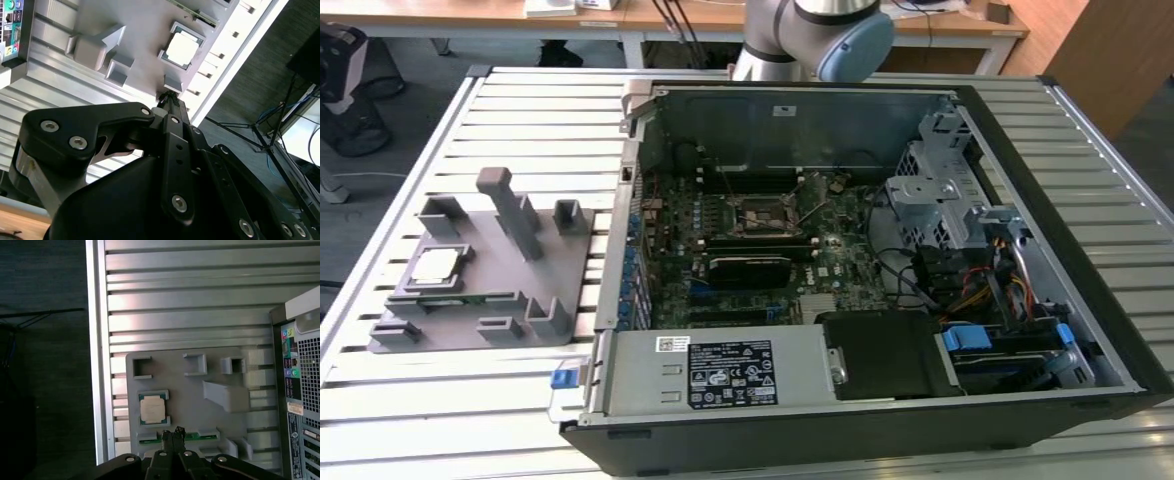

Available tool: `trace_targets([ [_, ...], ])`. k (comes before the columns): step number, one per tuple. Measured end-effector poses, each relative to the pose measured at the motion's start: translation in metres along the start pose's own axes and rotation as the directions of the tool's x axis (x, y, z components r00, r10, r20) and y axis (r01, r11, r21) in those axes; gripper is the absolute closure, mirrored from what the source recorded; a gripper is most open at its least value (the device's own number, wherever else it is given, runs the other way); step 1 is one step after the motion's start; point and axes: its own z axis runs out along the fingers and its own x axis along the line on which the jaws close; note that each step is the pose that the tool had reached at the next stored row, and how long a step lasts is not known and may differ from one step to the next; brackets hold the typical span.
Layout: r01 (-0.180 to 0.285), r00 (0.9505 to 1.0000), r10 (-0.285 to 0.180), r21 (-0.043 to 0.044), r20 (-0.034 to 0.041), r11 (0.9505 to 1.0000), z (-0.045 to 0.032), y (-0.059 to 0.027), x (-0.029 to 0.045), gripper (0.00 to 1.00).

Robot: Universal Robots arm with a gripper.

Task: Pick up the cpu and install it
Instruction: 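Reach for the cpu, then pick up the cpu and move it towards the insertion slot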

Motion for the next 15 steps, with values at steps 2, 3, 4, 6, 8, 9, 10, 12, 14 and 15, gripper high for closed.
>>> trace_targets([
  [2,0.000,1.0000,0.000,0.0000,0.0000,1.0000,0.0001,-0.0002,0.0023,0.89],
  [3,0.000,1.0000,0.000,0.0000,0.0000,1.0000,0.0002,-0.0003,0.0035,0.89],
  [4,0.000,1.0000,0.000,0.0000,0.0000,1.0000,0.0002,-0.0004,0.0048,0.89],
  [6,0.000,1.0000,0.000,0.0001,-0.0001,1.0000,0.0004,-0.0006,0.0082,0.89],
  [8,0.000,1.0000,0.000,0.0000,0.0000,1.0000,0.0008,-0.0009,0.0111,0.89],
  [9,0.000,1.0000,0.000,0.0000,0.0000,1.0000,0.0010,-0.0010,0.0123,0.89],
  [10,0.000,1.0000,0.000,0.0000,0.0000,1.0000,0.0012,-0.0011,0.0130,0.89],
  [12,0.000,1.0000,0.000,0.0000,-0.0003,1.0000,0.0025,-0.0010,0.0131,0.89],
  [14,0.000,1.0000,0.000,0.0000,-0.0003,1.0000,0.0047,-0.0010,0.0134,0.89],
  [15,0.000,1.0000,0.000,0.0000,-0.0003,1.0000,0.0061,-0.0010,0.0135,0.89],
])
